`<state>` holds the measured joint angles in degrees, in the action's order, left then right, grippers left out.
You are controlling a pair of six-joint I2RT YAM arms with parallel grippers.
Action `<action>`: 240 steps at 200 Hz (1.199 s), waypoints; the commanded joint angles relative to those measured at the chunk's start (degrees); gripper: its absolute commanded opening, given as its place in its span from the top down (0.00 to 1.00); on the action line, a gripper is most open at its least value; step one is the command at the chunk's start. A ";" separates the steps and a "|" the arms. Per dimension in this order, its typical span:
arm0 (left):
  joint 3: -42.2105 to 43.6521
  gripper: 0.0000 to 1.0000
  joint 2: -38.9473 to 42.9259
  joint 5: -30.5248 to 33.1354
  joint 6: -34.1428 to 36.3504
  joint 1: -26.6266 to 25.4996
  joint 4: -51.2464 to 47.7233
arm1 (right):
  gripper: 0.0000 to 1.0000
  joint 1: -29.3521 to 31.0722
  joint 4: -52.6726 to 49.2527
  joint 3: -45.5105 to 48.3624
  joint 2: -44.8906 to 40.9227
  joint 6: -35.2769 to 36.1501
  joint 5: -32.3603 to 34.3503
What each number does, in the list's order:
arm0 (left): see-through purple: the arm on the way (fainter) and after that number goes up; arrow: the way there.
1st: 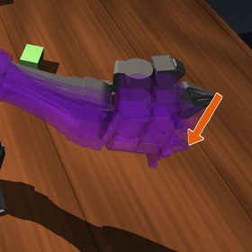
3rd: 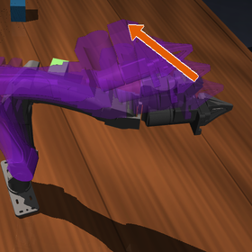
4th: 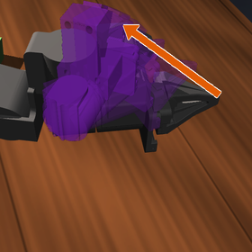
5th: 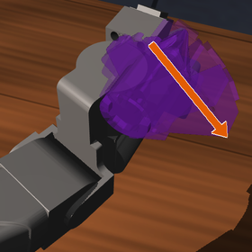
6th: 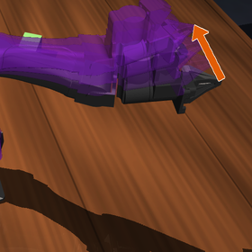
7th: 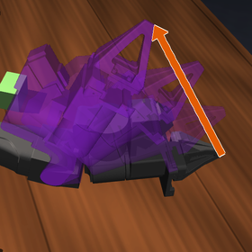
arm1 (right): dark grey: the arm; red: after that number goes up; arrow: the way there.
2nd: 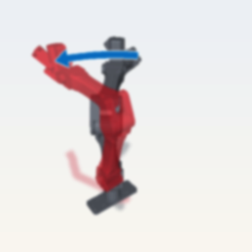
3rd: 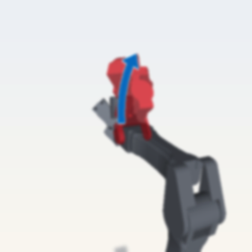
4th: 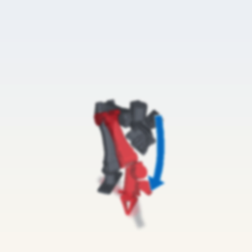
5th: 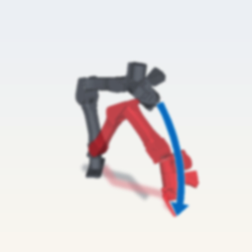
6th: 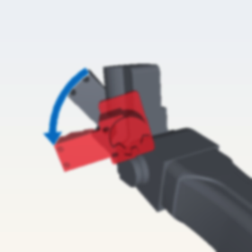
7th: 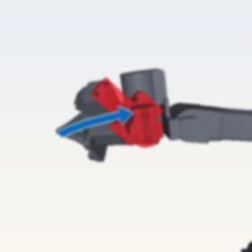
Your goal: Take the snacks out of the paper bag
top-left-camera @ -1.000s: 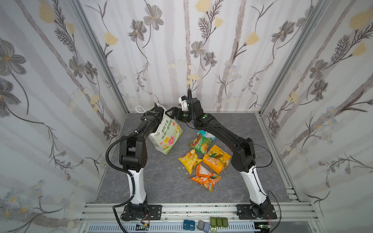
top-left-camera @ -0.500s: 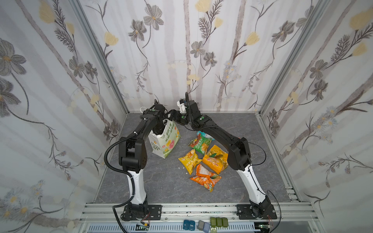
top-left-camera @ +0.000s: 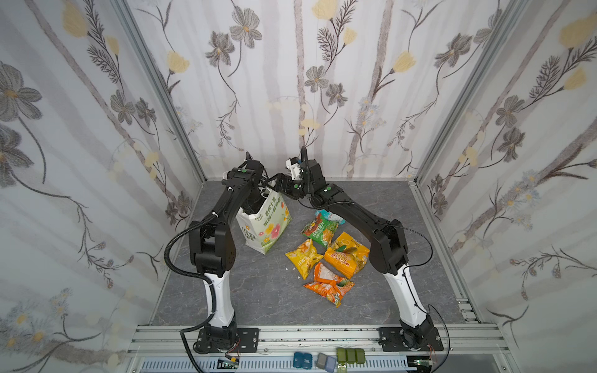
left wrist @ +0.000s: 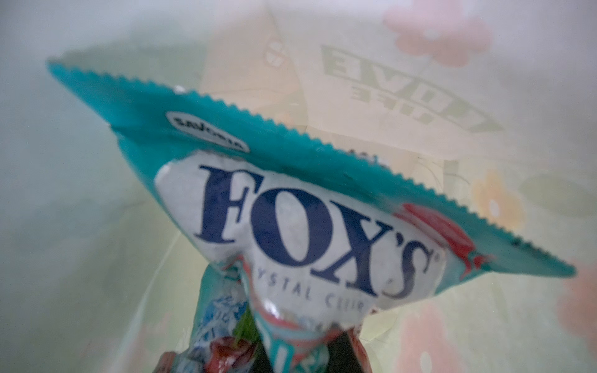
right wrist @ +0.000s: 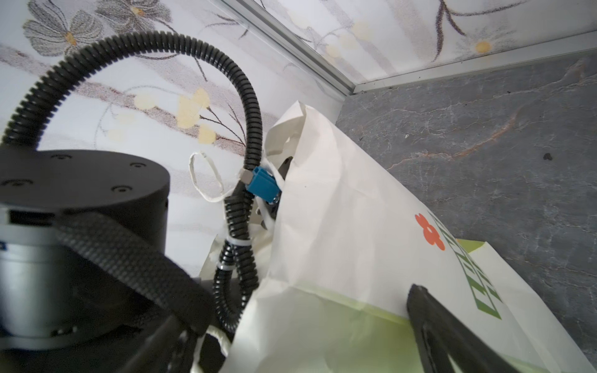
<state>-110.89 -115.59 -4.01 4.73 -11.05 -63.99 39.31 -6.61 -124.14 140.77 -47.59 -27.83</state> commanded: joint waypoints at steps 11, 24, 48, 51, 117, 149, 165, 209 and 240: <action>-2.40 1.00 0.73 3.80 0.19 0.15 1.32 | 0.02 -0.01 -1.33 3.47 -2.69 0.46 -1.21; -3.11 1.00 0.59 4.18 0.22 0.22 0.94 | 0.02 0.01 0.10 5.94 -3.92 0.71 -2.23; -4.16 1.00 0.10 4.01 0.42 0.31 0.23 | 0.01 0.07 4.51 10.92 -6.13 1.02 -6.10; -4.26 1.00 0.02 4.01 0.42 0.24 0.18 | 0.01 0.07 5.18 11.58 -6.39 1.00 -6.49; -6.51 1.00 0.59 1.64 0.01 0.30 -0.85 | 0.01 -0.23 4.70 13.15 -6.46 1.49 -2.47; -8.03 1.00 1.31 1.81 0.17 0.35 -1.56 | 0.01 -0.52 2.04 11.27 -4.99 2.42 -0.22; -9.34 1.00 1.34 2.16 0.26 0.33 -2.23 | 0.01 -0.64 1.71 11.28 -4.83 2.39 -0.20; -12.16 1.00 1.07 2.60 0.41 0.59 -3.32 | 0.01 -0.65 -0.02 11.55 -5.32 3.11 -0.53; -14.61 1.00 0.44 3.42 0.45 0.73 -4.39 | 0.01 -0.79 -0.41 12.07 -6.03 3.64 -0.04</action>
<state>-123.57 -114.91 -1.52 4.71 -10.39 -67.68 38.61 -6.22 -112.27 135.57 -44.84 -29.26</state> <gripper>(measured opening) 0.111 0.993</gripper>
